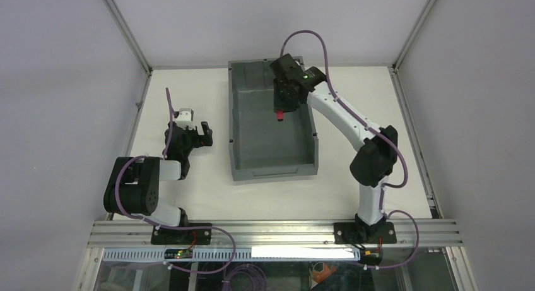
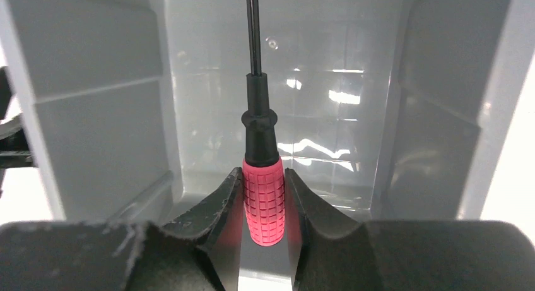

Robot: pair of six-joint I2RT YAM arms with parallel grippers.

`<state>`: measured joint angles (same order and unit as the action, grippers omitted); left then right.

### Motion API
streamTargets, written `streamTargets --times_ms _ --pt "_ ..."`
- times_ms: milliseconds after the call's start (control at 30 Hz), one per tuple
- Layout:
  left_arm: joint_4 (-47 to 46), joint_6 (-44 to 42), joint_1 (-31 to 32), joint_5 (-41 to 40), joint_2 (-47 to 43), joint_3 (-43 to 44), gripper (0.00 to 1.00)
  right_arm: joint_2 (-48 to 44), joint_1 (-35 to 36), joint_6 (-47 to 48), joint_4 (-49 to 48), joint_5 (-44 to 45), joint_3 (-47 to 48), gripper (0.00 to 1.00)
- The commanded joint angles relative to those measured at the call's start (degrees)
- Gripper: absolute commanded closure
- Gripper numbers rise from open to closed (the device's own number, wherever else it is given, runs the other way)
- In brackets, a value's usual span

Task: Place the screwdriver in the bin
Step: Place the screwdriver in the bin.

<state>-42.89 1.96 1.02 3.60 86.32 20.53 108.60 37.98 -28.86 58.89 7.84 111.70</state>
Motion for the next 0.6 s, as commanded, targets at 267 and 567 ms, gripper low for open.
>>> streamTargets --times_ms 267,567 --pt "-4.37 -0.64 -0.4 1.4 0.0 0.82 0.01 11.01 2.12 -3.31 0.1 5.26 3.31 1.0" --pt "-4.3 -0.64 -0.4 1.36 -0.02 0.84 0.01 18.41 2.19 -3.8 -0.93 6.44 5.57 1.0"
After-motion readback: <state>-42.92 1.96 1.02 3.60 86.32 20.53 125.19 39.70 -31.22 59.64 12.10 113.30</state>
